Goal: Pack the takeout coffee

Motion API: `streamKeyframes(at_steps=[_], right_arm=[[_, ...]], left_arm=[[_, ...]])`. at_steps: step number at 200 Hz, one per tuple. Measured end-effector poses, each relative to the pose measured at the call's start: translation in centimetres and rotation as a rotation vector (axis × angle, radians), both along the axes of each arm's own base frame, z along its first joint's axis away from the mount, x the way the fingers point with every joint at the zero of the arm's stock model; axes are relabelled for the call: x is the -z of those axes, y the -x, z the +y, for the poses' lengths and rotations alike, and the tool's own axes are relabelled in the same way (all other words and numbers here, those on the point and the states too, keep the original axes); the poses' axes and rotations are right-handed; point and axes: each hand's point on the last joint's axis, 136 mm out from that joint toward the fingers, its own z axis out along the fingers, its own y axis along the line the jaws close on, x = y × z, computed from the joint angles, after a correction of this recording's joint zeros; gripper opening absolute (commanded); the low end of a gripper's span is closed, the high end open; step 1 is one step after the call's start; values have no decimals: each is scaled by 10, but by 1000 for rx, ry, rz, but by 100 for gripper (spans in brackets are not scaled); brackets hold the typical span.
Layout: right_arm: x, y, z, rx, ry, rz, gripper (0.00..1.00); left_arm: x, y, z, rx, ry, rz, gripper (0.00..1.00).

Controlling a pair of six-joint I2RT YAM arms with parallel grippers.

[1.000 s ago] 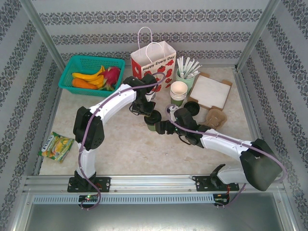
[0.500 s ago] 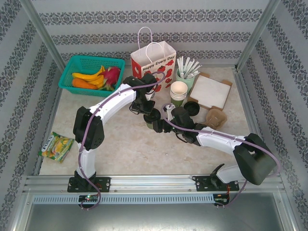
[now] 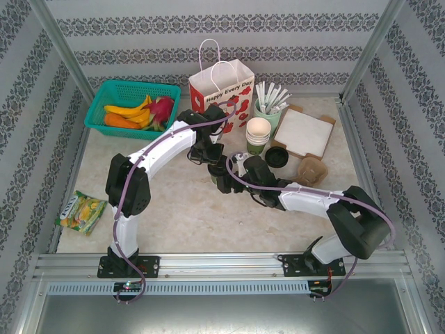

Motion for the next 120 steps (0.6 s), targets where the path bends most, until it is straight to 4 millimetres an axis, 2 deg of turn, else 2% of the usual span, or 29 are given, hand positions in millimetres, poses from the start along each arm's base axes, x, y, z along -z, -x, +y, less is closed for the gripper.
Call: streamKeyframes(at_steps=[17,44,91,120], right_arm=[[4,0,0,0,7,9,88],[-1,0,2,-5,-7,-1,89],[-34,-5,7,-12,-80,-86,91],[-25,-8,10,-11,-68,-72,91]], left_arm=[[0,0,0,-10,2,3,0],[0,0,1,-13,-6,3,0],[-1,2,3,-13,-15,8,0],[-1,2,2,-12,-12,11,0]])
